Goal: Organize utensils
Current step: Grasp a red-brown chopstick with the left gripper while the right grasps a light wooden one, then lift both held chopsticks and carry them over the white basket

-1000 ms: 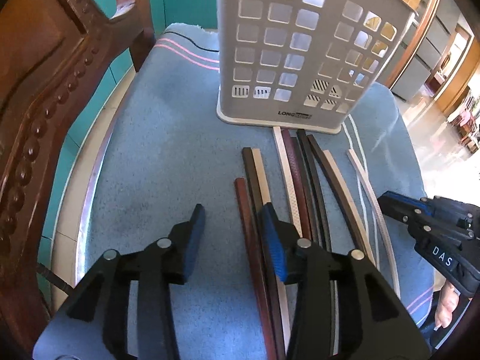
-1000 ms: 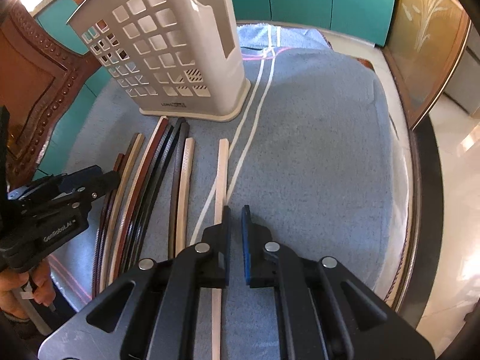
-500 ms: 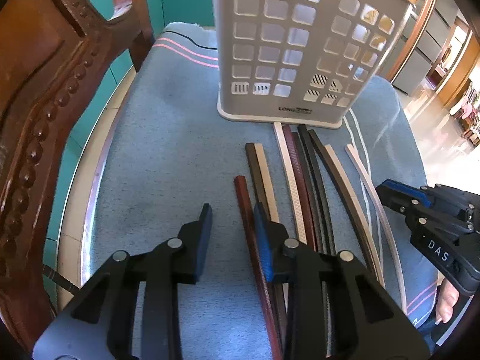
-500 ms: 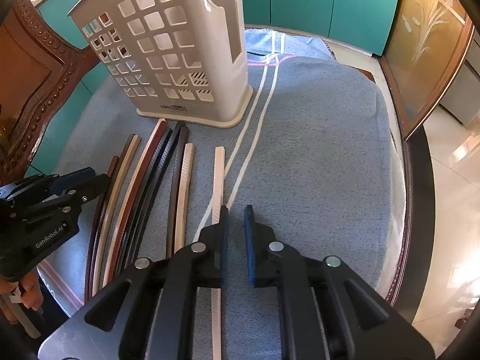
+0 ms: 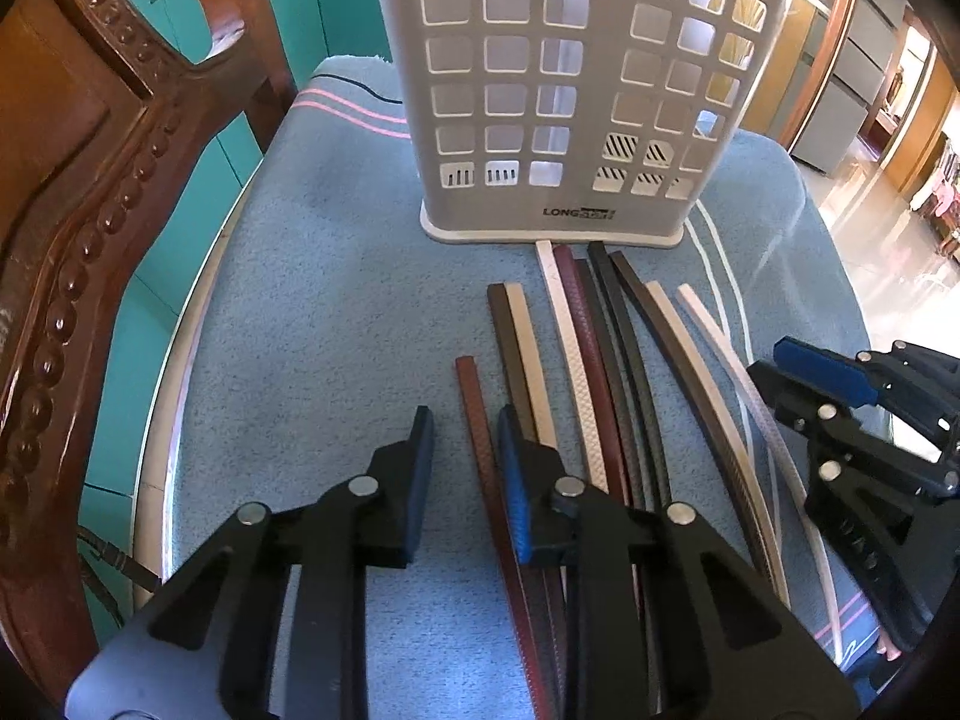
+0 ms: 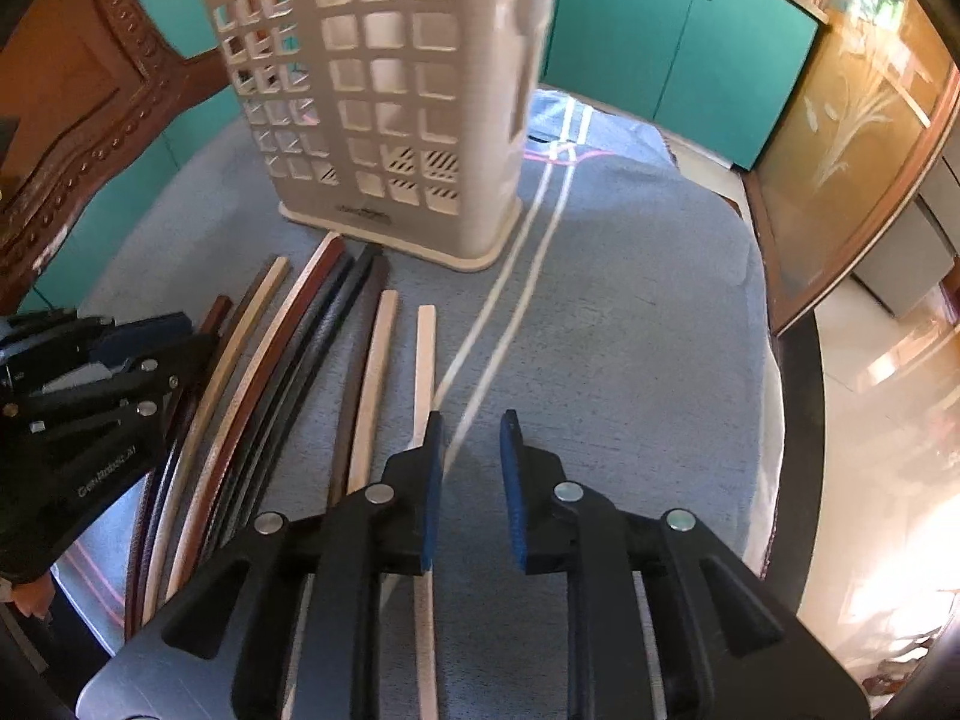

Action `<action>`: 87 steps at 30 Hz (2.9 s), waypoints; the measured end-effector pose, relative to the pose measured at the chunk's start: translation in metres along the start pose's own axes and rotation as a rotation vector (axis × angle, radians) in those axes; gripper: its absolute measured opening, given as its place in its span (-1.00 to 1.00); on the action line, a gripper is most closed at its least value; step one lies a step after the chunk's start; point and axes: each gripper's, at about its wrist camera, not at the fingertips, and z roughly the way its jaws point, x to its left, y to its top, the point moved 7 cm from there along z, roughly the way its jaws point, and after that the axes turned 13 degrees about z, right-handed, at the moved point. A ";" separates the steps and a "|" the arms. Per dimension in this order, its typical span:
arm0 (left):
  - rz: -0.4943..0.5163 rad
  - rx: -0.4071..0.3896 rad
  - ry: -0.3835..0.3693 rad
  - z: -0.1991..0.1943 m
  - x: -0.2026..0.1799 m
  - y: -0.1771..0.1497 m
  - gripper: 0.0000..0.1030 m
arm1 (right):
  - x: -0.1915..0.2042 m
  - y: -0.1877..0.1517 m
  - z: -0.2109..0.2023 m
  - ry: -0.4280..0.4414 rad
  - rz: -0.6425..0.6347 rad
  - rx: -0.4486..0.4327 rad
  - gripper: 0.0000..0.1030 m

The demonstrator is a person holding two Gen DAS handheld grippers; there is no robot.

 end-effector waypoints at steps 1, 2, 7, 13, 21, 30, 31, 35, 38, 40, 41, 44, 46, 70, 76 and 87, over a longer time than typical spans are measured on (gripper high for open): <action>0.000 0.000 -0.001 0.002 0.000 0.000 -0.55 | 0.001 0.000 0.000 -0.007 -0.005 -0.008 -0.62; 0.000 0.000 -0.002 0.001 0.000 -0.001 -0.55 | 0.002 0.000 0.000 -0.016 -0.014 -0.014 -0.62; -0.003 0.001 -0.017 -0.001 0.004 -0.003 -0.59 | 0.002 -0.002 -0.001 0.013 0.004 0.002 -0.93; -0.009 -0.017 -0.063 -0.001 0.002 -0.003 -0.83 | -0.005 0.004 -0.008 0.049 0.038 -0.018 -0.99; -0.038 -0.154 -0.080 -0.040 0.007 0.006 -0.86 | -0.016 0.020 -0.047 0.183 0.106 -0.108 -0.99; -0.094 -0.252 -0.080 -0.073 0.028 0.005 -0.86 | -0.026 0.017 -0.046 0.235 0.183 -0.079 -0.99; -0.096 -0.256 -0.081 -0.074 0.029 0.005 -0.86 | -0.027 0.017 -0.046 0.234 0.184 -0.081 -0.99; -0.089 -0.248 -0.078 -0.070 0.028 0.005 -0.86 | -0.019 0.013 -0.033 0.225 0.143 -0.039 -0.84; -0.087 -0.244 -0.078 -0.069 0.023 0.005 -0.86 | -0.008 0.007 -0.016 0.176 0.092 -0.004 -0.68; -0.087 -0.246 -0.079 -0.069 0.023 0.006 -0.86 | -0.002 0.006 -0.005 0.144 0.072 0.016 -0.64; -0.088 -0.249 -0.080 -0.069 0.024 0.007 -0.86 | -0.001 0.006 0.001 0.130 0.070 0.027 -0.58; -0.091 -0.266 -0.079 -0.074 0.026 0.008 -0.86 | 0.001 0.008 0.006 0.110 0.065 0.020 -0.59; -0.093 -0.283 -0.074 -0.079 0.028 0.007 -0.86 | 0.001 0.007 0.006 0.120 0.075 0.026 -0.87; -0.084 -0.725 -0.056 -0.282 0.030 0.016 -0.86 | -0.063 0.035 -0.225 0.382 0.236 -0.432 -0.88; -0.111 -0.778 -0.044 -0.305 0.043 0.045 -0.86 | -0.050 0.080 -0.272 0.428 0.209 -0.526 -0.88; -0.242 -0.866 0.003 -0.323 0.100 0.101 -0.86 | -0.045 0.158 -0.300 0.543 0.278 -0.613 -0.88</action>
